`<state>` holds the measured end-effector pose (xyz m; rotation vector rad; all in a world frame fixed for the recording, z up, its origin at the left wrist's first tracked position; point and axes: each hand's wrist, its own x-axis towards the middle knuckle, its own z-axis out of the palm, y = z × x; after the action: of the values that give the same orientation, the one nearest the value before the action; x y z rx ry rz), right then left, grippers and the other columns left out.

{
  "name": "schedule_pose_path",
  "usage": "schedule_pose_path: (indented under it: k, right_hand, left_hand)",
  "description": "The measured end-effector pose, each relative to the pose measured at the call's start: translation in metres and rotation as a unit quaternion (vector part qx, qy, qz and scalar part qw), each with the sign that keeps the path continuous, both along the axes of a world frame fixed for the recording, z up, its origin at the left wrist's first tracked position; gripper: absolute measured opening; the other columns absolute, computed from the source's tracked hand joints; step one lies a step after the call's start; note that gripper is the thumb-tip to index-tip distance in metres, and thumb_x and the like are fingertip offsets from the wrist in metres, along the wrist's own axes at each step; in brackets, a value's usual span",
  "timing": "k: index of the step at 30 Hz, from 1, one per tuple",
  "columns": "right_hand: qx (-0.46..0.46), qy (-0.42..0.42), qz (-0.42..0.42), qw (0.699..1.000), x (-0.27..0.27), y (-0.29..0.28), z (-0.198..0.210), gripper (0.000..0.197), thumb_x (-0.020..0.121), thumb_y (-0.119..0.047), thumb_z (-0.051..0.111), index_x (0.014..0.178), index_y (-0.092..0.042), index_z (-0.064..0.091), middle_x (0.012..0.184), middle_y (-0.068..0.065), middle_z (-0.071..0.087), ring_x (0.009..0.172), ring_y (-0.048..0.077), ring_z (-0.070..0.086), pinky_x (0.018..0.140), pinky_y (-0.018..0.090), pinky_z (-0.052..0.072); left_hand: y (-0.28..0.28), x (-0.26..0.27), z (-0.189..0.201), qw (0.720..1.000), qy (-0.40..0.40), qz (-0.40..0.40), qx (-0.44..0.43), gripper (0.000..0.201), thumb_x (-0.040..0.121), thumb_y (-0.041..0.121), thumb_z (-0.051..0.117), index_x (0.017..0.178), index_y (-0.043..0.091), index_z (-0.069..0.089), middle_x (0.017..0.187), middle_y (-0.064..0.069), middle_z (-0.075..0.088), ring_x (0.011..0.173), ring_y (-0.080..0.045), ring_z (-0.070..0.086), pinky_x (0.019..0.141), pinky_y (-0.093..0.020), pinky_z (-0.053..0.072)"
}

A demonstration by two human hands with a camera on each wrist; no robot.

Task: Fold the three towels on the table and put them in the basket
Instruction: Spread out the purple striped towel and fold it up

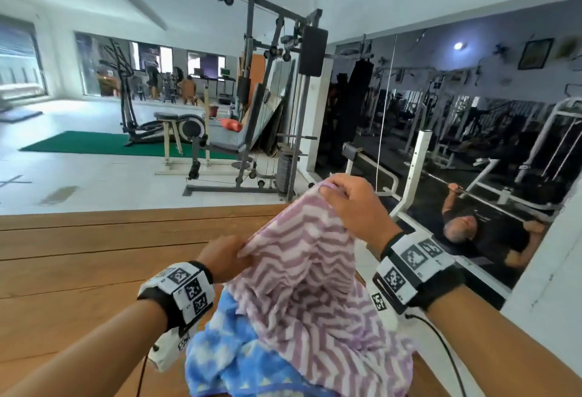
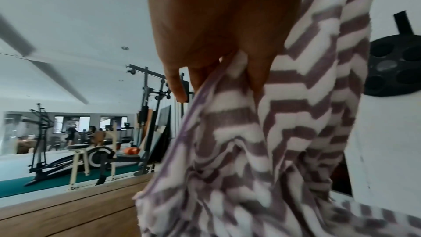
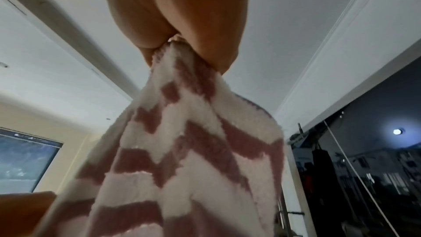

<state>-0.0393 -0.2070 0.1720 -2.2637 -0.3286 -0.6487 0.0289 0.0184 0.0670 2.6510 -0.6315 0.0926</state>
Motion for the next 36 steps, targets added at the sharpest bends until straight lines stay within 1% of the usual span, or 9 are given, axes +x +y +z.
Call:
schedule_pose_path:
  k: [5, 9, 13, 18, 24, 27, 29, 31, 36]
  right_hand:
    - [-0.003, -0.05, -0.017, 0.999, 0.01, 0.014, 0.022, 0.03, 0.092, -0.029, 0.052, 0.082, -0.002, 0.06, 0.078, 0.018, 0.061, 0.071, 0.032, 0.055, 0.07, 0.045, 0.049]
    - [-0.06, -0.005, 0.019, 0.998, 0.013, 0.055, 0.033, 0.049, 0.079, -0.064, 0.06, 0.101, -0.02, 0.06, 0.097, -0.005, 0.066, 0.084, 0.012, 0.061, 0.074, 0.032, 0.051]
    - [-0.141, 0.0, 0.088, 0.986, 0.015, 0.107, 0.042, 0.029, 0.09, -0.034, 0.063, 0.113, -0.018, 0.06, 0.098, -0.015, 0.056, 0.086, 0.0, 0.053, 0.075, 0.02, 0.045]
    - [-0.066, -0.082, 0.061, 0.993, 0.019, 0.141, 0.054, 0.004, 0.091, -0.018, 0.06, 0.094, -0.017, 0.058, 0.083, -0.011, 0.058, 0.073, 0.003, 0.055, 0.063, 0.017, 0.041]
    - [-0.143, -0.009, 0.023, 0.989, 0.018, 0.131, 0.054, 0.04, 0.089, -0.042, 0.06, 0.066, -0.01, 0.052, 0.067, 0.003, 0.052, 0.061, 0.015, 0.048, 0.059, 0.031, 0.037]
    - [-0.133, 0.004, 0.027, 0.991, 0.01, 0.146, 0.047, 0.019, 0.089, -0.038, 0.063, 0.089, -0.019, 0.059, 0.084, -0.003, 0.055, 0.076, 0.012, 0.052, 0.069, 0.03, 0.042]
    - [-0.161, -0.047, 0.01, 0.986, 0.0, 0.168, 0.034, 0.042, 0.086, -0.05, 0.061, 0.111, -0.017, 0.056, 0.102, 0.002, 0.051, 0.092, 0.016, 0.049, 0.081, 0.031, 0.042]
    - [-0.108, -0.126, -0.009, 0.986, -0.015, 0.195, 0.021, 0.044, 0.084, -0.055, 0.058, 0.103, -0.016, 0.054, 0.097, 0.001, 0.049, 0.085, 0.016, 0.048, 0.074, 0.03, 0.043]
    - [-0.115, -0.03, -0.018, 0.993, -0.023, 0.216, -0.007, 0.038, 0.082, -0.058, 0.058, 0.095, -0.023, 0.05, 0.09, -0.003, 0.051, 0.078, 0.013, 0.052, 0.068, 0.03, 0.044]
  left_hand:
    - [0.038, -0.014, 0.074, 0.969, -0.073, 0.067, -0.228, 0.021, 0.094, 0.02, 0.049, 0.086, 0.006, 0.062, 0.085, -0.009, 0.067, 0.078, -0.025, 0.06, 0.068, -0.034, 0.048]
    - [0.057, -0.038, 0.145, 0.933, -0.072, 0.045, -0.349, 0.028, 0.093, 0.021, 0.052, 0.093, -0.005, 0.063, 0.094, -0.025, 0.067, 0.081, -0.035, 0.064, 0.075, -0.045, 0.054]
    - [0.069, -0.074, 0.184, 0.912, 0.069, -0.013, -0.404, 0.025, 0.094, 0.015, 0.051, 0.102, -0.004, 0.065, 0.098, -0.025, 0.068, 0.086, -0.039, 0.068, 0.082, -0.049, 0.055]
    - [0.096, -0.097, 0.19, 0.9, 0.113, -0.05, -0.418, 0.014, 0.096, 0.012, 0.05, 0.096, 0.01, 0.064, 0.082, -0.005, 0.072, 0.071, -0.019, 0.07, 0.062, -0.029, 0.059]
    - [0.155, -0.068, 0.174, 0.853, 0.006, 0.113, -0.509, 0.013, 0.098, 0.011, 0.046, 0.088, 0.008, 0.054, 0.089, -0.01, 0.061, 0.074, -0.024, 0.059, 0.067, -0.035, 0.053]
    - [0.163, -0.061, 0.163, 0.837, 0.103, 0.074, -0.533, 0.021, 0.095, 0.007, 0.047, 0.099, -0.007, 0.062, 0.096, -0.023, 0.066, 0.08, -0.031, 0.064, 0.077, -0.041, 0.054]
    - [0.159, -0.063, 0.16, 0.822, 0.142, 0.052, -0.55, 0.021, 0.093, 0.003, 0.045, 0.093, -0.003, 0.065, 0.094, -0.023, 0.065, 0.076, -0.029, 0.062, 0.074, -0.039, 0.053]
    - [0.153, -0.067, 0.164, 0.802, 0.159, 0.027, -0.575, 0.021, 0.093, 0.001, 0.044, 0.093, 0.0, 0.065, 0.085, -0.017, 0.063, 0.069, -0.023, 0.061, 0.066, -0.033, 0.05]
    - [0.148, -0.072, 0.173, 0.774, 0.161, -0.018, -0.612, 0.024, 0.095, 0.004, 0.044, 0.114, -0.005, 0.056, 0.092, -0.016, 0.064, 0.071, -0.02, 0.063, 0.066, -0.03, 0.054]
